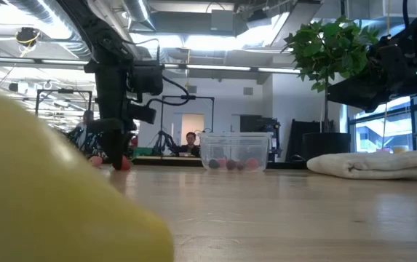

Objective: Pick and placing Produce into tupperware
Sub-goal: Put the bottom strawberry into the transparent container

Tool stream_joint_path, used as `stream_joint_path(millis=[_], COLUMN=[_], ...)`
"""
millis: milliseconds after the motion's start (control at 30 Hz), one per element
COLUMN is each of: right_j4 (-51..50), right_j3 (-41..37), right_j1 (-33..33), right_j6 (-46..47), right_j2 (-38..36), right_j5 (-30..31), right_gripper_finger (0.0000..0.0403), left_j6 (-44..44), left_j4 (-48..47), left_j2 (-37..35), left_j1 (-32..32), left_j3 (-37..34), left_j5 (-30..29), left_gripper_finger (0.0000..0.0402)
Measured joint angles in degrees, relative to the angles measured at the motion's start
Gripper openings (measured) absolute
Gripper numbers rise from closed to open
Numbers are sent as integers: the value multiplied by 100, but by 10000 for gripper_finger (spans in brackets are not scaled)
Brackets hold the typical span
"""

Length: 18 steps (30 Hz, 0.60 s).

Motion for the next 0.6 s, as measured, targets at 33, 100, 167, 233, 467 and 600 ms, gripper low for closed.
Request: stream_joint_path(millis=[33, 100, 167, 233, 467, 600], right_j4=[0, 0, 0, 0, 0, 0], right_j3=[0, 0, 0, 0, 0, 0], right_j1=[2, 2, 2, 2, 2, 1], right_j6=[3, 1, 3, 2, 1, 4], right_j2=[0, 0, -2, 0, 0, -1], right_j5=[0, 0, 0, 0, 0, 0], right_gripper_finger=[195, 195, 195, 195, 195, 195], left_j6=[-1, 1, 25, 27, 40, 38], left_j4=[0, -1, 1, -2, -4, -11], left_j2=[13, 18, 20, 20, 16, 7], left_j1=[-17, -35, -33, -37, -37, -37], left_j3=[6, 6, 3, 1, -3, -5], left_j5=[-37, -105, -89, -90, -99, -117], left_gripper_finger=[192, 186, 176, 162, 124, 130])
